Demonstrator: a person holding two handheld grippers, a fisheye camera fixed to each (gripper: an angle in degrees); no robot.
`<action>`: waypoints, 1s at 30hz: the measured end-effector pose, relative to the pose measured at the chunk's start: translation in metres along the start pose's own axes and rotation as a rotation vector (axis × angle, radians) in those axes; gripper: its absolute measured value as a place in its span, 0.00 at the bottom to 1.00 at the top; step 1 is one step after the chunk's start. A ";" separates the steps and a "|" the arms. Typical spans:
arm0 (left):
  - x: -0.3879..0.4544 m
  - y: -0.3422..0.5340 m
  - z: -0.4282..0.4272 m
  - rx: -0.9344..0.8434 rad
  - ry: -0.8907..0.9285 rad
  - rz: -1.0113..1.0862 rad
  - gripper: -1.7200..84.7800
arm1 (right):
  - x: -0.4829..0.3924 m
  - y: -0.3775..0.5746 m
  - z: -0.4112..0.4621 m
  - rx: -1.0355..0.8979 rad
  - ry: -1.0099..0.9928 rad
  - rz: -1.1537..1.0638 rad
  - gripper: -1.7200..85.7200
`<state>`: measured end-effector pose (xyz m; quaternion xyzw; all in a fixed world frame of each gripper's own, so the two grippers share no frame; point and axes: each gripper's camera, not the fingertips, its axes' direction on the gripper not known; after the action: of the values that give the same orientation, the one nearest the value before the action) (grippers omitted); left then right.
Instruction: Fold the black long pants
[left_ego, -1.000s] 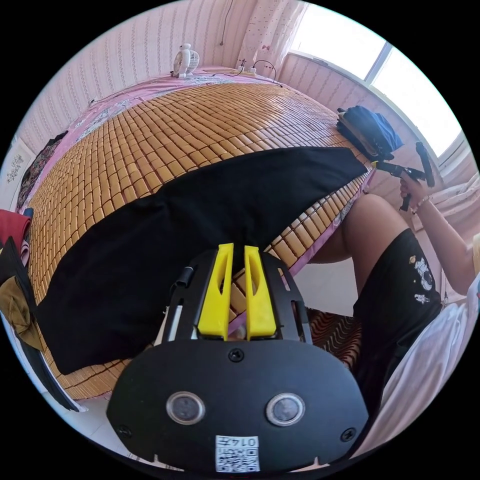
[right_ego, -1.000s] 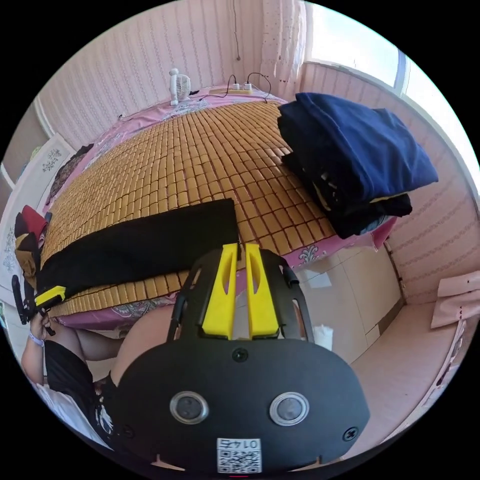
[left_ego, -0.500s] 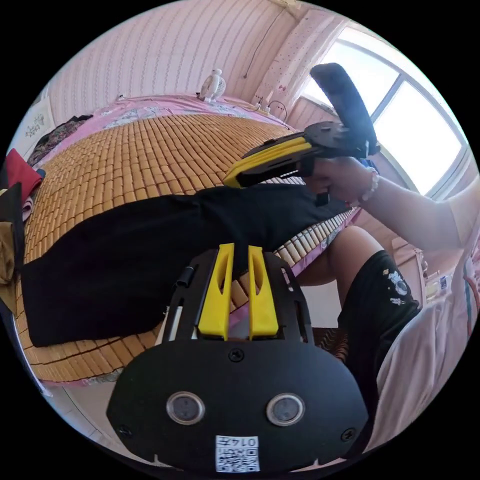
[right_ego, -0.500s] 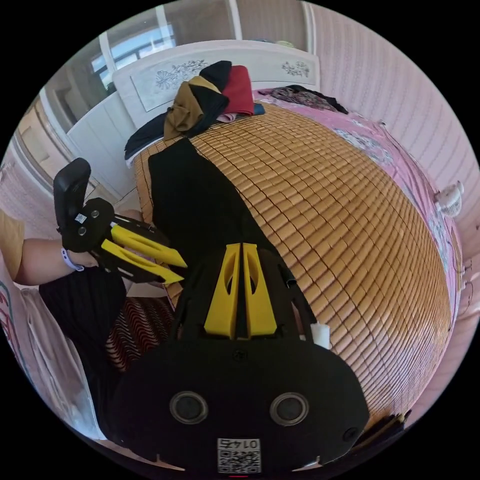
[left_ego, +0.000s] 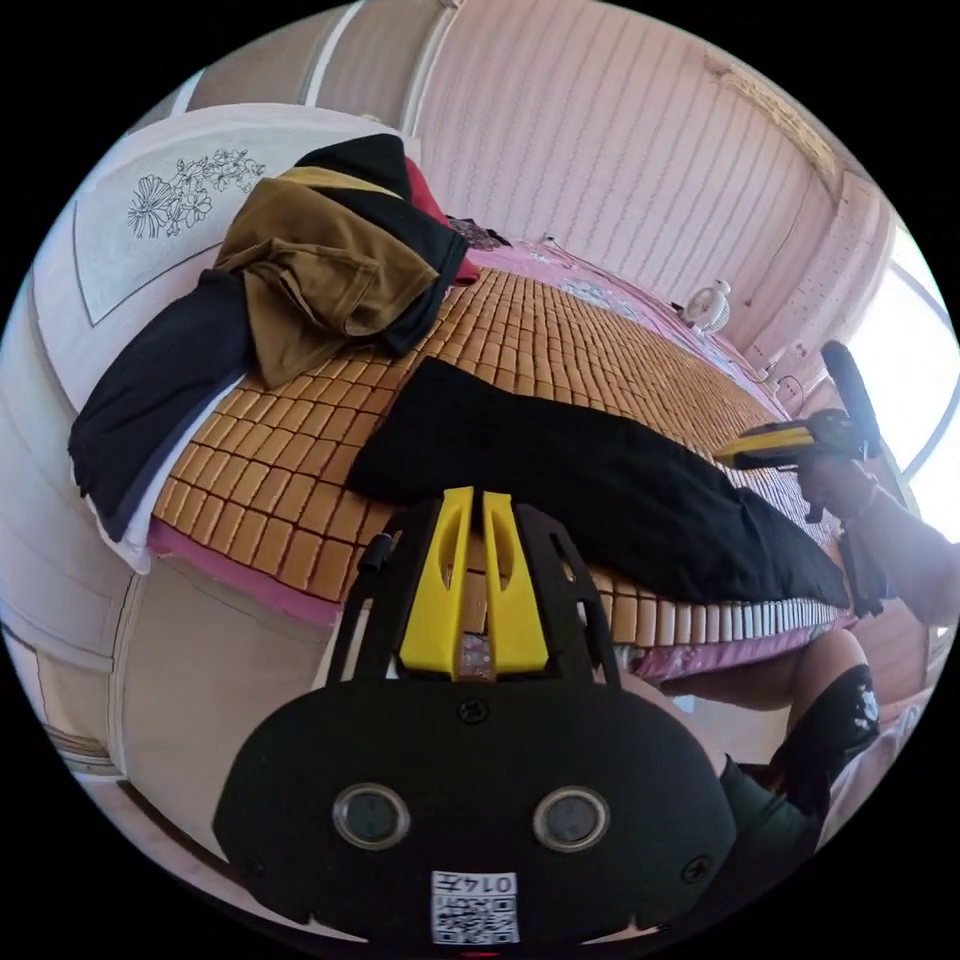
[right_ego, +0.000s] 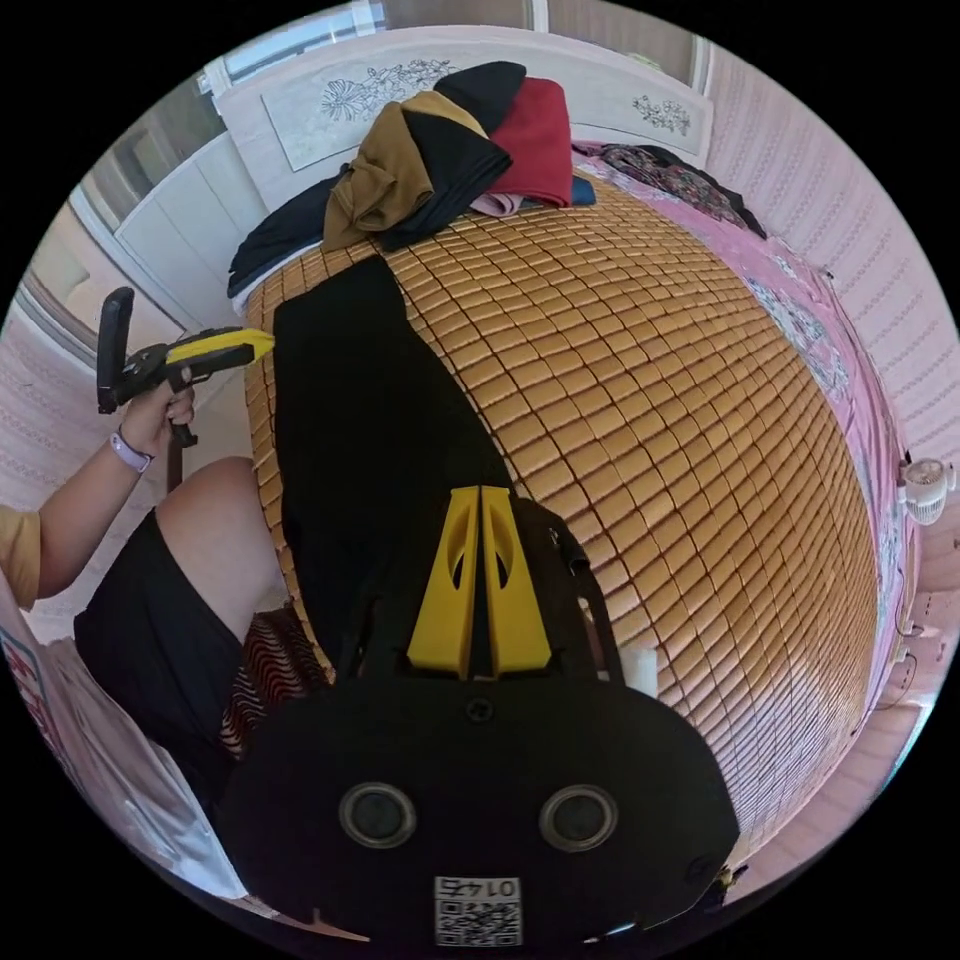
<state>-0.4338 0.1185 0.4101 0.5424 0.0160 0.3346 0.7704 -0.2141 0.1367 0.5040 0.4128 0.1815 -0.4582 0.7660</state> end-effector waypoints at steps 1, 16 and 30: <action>-0.002 0.000 0.011 0.006 0.010 -0.011 0.02 | 0.009 0.009 0.002 -0.025 0.009 0.033 0.01; 0.092 -0.019 -0.032 0.033 0.126 0.199 0.01 | 0.029 -0.019 0.035 -0.131 0.085 0.117 0.01; 0.260 0.000 0.061 -0.382 0.269 0.544 0.01 | 0.060 -0.082 0.076 -0.521 0.062 -0.070 0.01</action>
<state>-0.2086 0.2072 0.5234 0.3243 -0.0902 0.5928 0.7316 -0.2607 0.0230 0.4721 0.2088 0.3308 -0.4093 0.8243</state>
